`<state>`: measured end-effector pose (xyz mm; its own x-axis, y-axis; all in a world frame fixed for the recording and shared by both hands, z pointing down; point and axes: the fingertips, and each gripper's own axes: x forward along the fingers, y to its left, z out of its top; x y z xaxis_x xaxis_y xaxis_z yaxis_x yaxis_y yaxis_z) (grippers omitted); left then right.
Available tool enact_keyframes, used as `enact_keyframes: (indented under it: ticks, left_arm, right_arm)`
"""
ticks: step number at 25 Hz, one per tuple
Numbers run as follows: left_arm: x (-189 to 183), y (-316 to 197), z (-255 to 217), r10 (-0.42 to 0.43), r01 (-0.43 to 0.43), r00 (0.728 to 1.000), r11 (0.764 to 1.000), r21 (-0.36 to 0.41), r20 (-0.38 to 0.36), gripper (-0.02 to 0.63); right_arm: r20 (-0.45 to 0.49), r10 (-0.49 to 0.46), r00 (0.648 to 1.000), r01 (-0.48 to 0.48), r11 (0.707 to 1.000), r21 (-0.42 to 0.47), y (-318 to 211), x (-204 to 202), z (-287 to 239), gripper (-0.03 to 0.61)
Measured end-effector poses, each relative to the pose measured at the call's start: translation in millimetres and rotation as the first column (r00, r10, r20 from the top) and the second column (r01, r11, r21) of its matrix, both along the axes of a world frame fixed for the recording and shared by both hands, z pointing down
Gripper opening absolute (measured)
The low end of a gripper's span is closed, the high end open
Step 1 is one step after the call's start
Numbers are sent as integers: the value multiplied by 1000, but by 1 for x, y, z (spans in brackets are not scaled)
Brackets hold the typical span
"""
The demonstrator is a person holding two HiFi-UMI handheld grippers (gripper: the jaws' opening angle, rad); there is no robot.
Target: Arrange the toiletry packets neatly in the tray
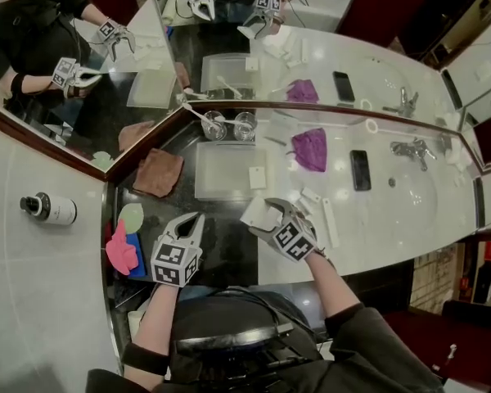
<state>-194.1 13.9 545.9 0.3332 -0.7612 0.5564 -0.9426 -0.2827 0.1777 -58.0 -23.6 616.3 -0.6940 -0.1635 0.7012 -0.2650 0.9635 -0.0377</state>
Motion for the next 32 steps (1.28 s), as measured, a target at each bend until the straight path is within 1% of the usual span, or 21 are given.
enact_keyframes:
  ticks: [2,5,9,11,15,19,21,24,29,32]
  left_arm:
    - [-1,-2,1,-7,7,1000,1000,1,0,0]
    - [-6,-8,4,-17,17,1000,1000,1,11,0]
    - [-20,-17,13,-45,45,998,999,0,44,0]
    - [-29,-23,18,-58,58,996,998,-1,61,0]
    - [-46,-33,32,-89,89,993,996,-6,79,0]
    - [-66,-36,48,-137,138,988,990,-16,77,0]
    - [-73,-36,57,-160,162,985,986,-26,71,0]
    - [-74,-36,56,-174,176,984,983,-44,37,0]
    - [-83,-32,69,-194,196,979,980,-42,56,0]
    - [-82,-30,66,-198,199,980,979,-50,35,0]
  right_arm:
    - [3,-23,1000,23,1000,21,-3,-7,-7,387]
    - [-13,-85,996,86,994,63,-12,-23,-9,387]
    - [-85,-181,980,190,974,119,-33,-54,-5,388]
    - [-123,-225,967,240,962,130,-44,-71,0,387]
    - [-197,-297,934,324,939,117,-64,-102,18,388]
    - [-257,-343,904,374,924,82,-80,-122,41,388]
    - [-273,-360,892,389,919,59,-84,-130,50,388]
    - [-292,-380,878,409,912,42,-88,-137,58,388]
    - [-308,-417,855,442,897,13,-88,-146,69,390]
    - [-309,-425,851,448,894,5,-88,-150,73,400]
